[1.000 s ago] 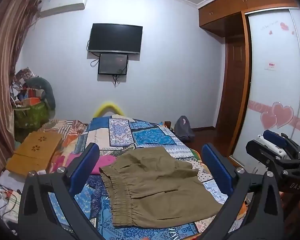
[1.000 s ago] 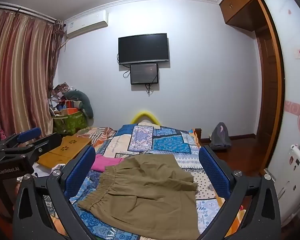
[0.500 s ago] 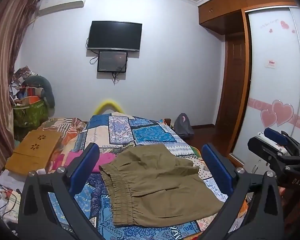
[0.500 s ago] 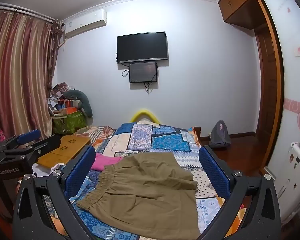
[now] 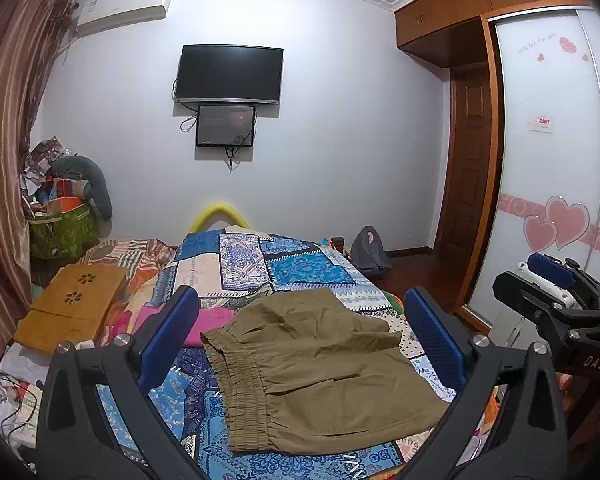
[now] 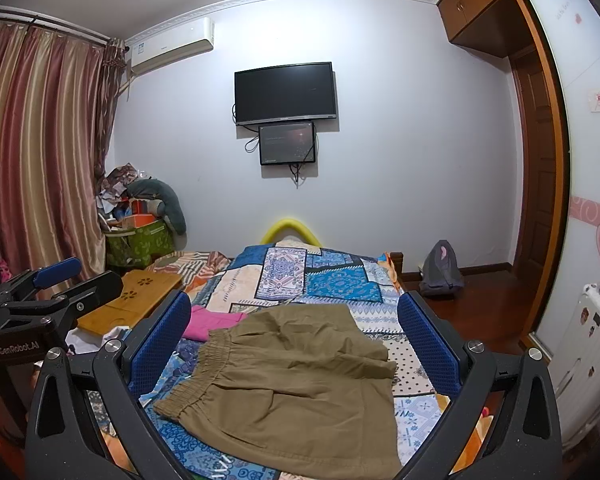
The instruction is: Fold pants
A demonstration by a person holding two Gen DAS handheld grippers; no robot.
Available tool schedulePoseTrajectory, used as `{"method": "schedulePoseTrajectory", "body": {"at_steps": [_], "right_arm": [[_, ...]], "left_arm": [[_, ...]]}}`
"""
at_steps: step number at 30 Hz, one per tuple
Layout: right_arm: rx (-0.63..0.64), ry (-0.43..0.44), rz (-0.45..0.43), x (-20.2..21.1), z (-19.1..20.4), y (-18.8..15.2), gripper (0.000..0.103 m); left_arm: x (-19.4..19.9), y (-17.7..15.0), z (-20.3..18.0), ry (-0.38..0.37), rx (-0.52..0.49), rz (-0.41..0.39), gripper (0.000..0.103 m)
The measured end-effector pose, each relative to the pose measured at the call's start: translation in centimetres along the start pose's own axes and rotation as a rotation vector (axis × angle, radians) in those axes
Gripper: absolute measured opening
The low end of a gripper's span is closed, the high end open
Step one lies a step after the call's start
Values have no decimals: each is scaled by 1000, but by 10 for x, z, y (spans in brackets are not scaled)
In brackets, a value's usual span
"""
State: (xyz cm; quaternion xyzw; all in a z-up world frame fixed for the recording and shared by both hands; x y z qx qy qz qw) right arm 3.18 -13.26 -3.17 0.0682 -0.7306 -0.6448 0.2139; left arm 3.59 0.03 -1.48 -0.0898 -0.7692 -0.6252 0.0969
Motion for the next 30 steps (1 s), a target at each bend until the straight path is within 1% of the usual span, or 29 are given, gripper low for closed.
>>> {"method": "schedulePoseTrajectory", "body": {"at_steps": [12, 15, 30], "right_arm": [[-8, 2, 7, 0, -2, 1, 103], [-13, 3, 8, -4, -1, -7, 103], [-16, 4, 18, -4, -2, -8, 103]], "left_arm": [[-4, -1, -2, 7, -20, 10, 103], [-4, -2, -3, 8, -26, 8, 103], [-5, -4, -5, 7, -47, 7, 103]]}}
Point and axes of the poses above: each gripper's, at about its wrist camera, not at the fingertips, and x roughly against the way its jaws point, z to its left, y to its top, the point moved 3 cm from there along -x, roughly the way its jaws point, and after that the axes turned 8 degrees about x, right-handed, at the moved point
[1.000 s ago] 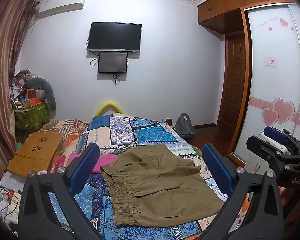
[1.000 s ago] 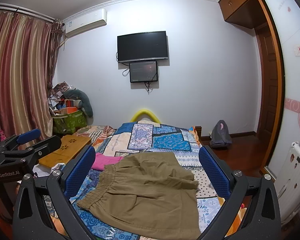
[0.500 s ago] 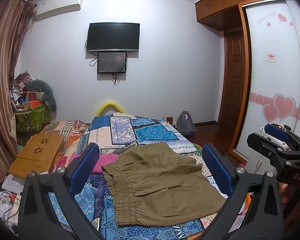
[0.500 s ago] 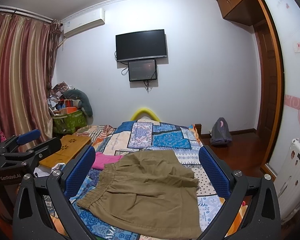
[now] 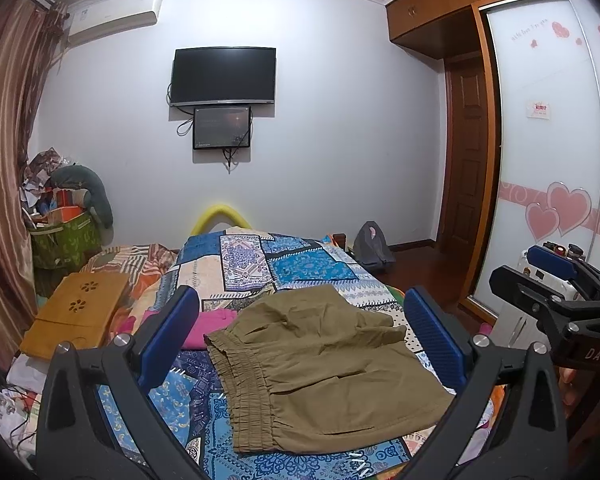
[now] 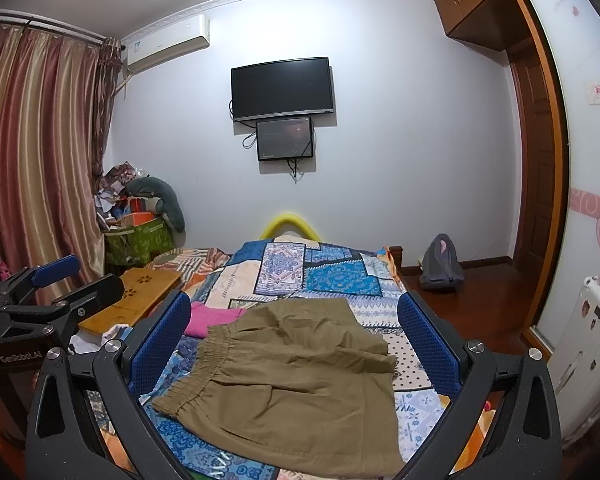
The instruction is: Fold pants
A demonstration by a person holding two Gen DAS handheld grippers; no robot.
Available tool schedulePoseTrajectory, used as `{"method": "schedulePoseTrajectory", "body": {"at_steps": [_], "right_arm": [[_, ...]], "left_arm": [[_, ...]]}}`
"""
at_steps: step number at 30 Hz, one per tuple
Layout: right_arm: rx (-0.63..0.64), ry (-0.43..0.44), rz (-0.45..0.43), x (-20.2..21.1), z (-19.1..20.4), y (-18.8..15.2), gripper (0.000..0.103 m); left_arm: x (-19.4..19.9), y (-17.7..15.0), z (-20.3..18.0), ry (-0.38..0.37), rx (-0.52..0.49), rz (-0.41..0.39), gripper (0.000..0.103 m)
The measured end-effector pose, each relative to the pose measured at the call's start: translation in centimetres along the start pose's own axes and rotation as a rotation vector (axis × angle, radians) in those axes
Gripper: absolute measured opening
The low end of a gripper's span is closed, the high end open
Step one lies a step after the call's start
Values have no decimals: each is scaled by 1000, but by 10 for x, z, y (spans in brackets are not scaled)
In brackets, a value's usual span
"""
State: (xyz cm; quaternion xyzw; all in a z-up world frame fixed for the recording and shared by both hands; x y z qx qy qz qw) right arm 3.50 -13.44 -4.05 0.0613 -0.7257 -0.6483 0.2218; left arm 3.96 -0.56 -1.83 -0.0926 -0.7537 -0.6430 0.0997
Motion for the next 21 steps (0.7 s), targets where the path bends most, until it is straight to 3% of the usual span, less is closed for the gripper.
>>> {"method": "schedulePoseTrajectory", "body": {"at_steps": [21], "right_arm": [[-11, -23, 6, -2, -9, -3, 103]], "left_arm": [[-11, -2, 5, 11, 14, 30, 103]]}}
Point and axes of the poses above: each gripper's, at about its wrist camera, not at the fingertips, and x roughly against the way its jaws point, z to its left, y to its top, the point moved 3 cm from there along -x, roughly the way its jaws point, and after that the axes turned 8 degrees about x, right-handed, at the moved point
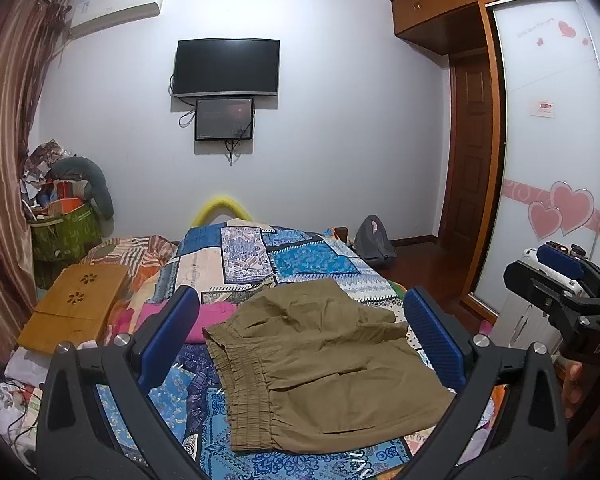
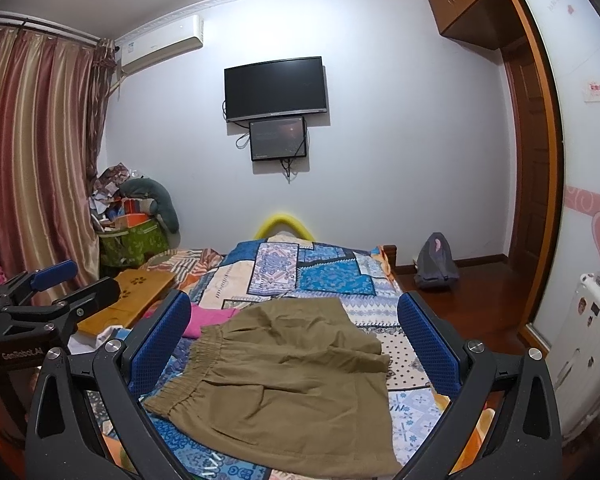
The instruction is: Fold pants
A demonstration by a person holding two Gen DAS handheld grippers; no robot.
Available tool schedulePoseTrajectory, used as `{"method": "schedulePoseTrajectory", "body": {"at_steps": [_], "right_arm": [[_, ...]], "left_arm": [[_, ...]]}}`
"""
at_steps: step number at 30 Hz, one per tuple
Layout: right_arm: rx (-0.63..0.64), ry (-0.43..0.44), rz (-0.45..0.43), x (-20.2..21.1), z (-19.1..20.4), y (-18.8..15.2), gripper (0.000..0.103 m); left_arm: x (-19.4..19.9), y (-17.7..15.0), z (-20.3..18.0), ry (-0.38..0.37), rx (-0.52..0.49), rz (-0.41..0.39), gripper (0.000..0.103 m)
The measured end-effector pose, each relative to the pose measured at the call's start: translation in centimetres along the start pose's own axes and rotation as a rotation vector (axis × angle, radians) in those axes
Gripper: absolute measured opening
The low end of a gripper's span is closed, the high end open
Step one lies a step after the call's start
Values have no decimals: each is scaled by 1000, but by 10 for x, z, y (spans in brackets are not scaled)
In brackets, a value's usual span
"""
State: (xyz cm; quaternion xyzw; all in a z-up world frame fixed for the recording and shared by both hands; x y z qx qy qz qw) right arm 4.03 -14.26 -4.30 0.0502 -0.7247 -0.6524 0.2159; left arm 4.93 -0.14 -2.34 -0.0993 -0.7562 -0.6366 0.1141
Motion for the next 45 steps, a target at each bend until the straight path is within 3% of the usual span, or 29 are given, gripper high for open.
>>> {"method": "schedulePoseTrajectory", "body": {"at_steps": [7, 15, 27, 32, 36, 45], "right_arm": [[-10, -3, 26, -16, -8, -5, 103], [10, -32, 72, -63, -31, -7, 103], [106, -27, 188, -159, -66, -21, 103], [153, -9, 250, -199, -74, -33, 103], [182, 4, 302, -233, -81, -44, 102], [166, 54, 402, -303, -98, -71, 102]], "left_arm": [[-17, -1, 5, 17, -9, 1, 103], [-85, 1, 31, 24, 2, 95, 103], [-223, -14, 131, 227, 36, 260, 103], [-279, -32, 165, 293, 23, 332, 103], [-321, -58, 189, 277, 58, 426, 103], [-383, -111, 215, 257, 60, 585, 86]]}}
Point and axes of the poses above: each gripper's, at about its wrist camera, not at the fingertips, and x roughly against the way its jaws point, z to its left, y to its top, the point moved 3 cm from there along -x, roughly the way its jaws point, and after that the axes turned 8 degrees about x, right-handed, at the moved point
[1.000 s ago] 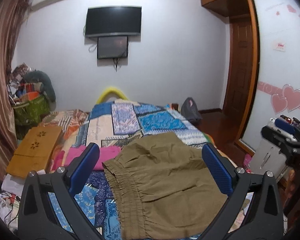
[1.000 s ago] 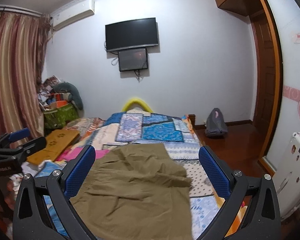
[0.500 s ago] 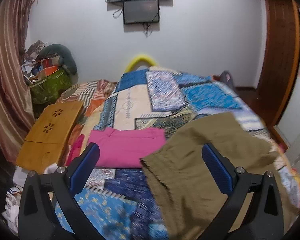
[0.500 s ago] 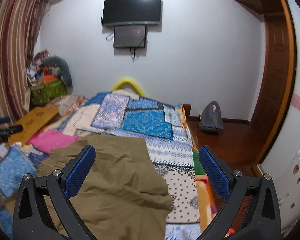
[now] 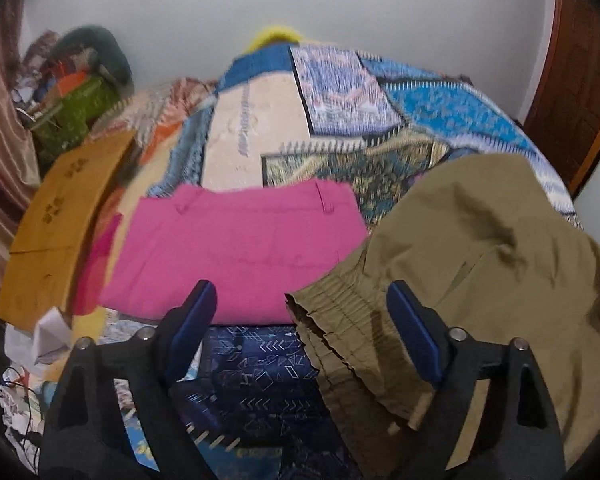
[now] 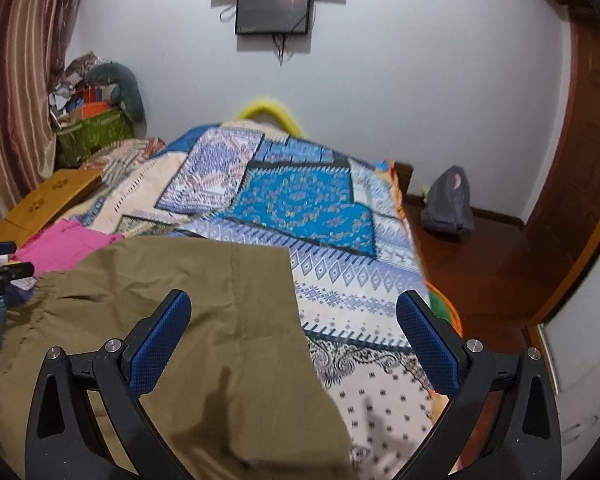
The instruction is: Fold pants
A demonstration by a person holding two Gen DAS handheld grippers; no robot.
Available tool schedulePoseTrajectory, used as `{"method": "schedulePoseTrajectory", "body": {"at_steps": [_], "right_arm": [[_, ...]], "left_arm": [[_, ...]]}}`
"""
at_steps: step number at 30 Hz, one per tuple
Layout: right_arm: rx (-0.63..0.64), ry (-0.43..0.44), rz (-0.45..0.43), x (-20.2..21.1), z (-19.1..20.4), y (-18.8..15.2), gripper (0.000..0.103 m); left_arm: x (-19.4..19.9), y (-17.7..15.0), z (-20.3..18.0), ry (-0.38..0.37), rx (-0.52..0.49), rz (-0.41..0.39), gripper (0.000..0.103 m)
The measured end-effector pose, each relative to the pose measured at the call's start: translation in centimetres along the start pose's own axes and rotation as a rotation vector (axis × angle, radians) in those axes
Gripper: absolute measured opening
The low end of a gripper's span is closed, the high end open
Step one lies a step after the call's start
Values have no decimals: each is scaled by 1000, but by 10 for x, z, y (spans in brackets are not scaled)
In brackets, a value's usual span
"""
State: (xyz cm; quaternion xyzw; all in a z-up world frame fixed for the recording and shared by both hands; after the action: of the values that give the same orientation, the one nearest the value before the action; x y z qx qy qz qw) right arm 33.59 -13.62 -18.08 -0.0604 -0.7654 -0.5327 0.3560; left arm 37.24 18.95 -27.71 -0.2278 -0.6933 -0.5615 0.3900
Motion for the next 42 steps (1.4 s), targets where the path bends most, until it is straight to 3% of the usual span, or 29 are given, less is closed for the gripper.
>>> {"method": "schedulePoseTrajectory", "body": {"at_steps": [5, 14, 17, 18, 22, 26, 27, 28, 30, 34, 42], "right_arm": [[-2, -46, 15, -31, -14, 14, 102], [122, 54, 122, -98, 5, 36, 101], [147, 86, 175, -118, 12, 32, 99], [153, 92, 196, -125, 13, 30, 93], [112, 160, 210, -139, 9, 26, 82], [29, 290, 220, -141, 11, 25, 39], [32, 276, 220, -139, 12, 25, 32], [48, 249, 221, -138, 14, 26, 28], [63, 219, 219, -136, 15, 28, 10], [45, 196, 190, -128, 12, 33, 6], [-8, 125, 86, -94, -10, 58, 4]], "left_arm": [[-26, -5, 9, -54, 56, 94, 79], [-48, -8, 11, -162, 120, 159, 70], [-52, -8, 5, -183, 103, 162, 60], [-51, -9, 3, -190, 93, 163, 53], [-50, -8, 1, -187, 82, 157, 47], [-48, -6, 6, -199, 99, 151, 42], [-46, -5, 5, -196, 97, 147, 40], [-43, -4, 4, -191, 92, 138, 31], [-36, 0, 1, -168, 70, 110, 24], [-18, 9, -9, -138, 7, 53, 9], [8, 45, -22, -114, -43, -60, 8]]}}
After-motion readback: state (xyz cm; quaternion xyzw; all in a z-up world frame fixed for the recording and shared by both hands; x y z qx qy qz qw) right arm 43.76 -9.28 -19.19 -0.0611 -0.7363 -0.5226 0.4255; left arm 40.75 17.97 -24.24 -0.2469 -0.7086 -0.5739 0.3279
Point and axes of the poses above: each gripper's, at about its wrist camera, not at the fingertips, and x roughly against the way its jaws point, z to its left, y to its top, the point moved 3 cm from there along -x, roughly the way its jaws point, and after that the axes turned 8 degrees about x, right-handed, at the moved point
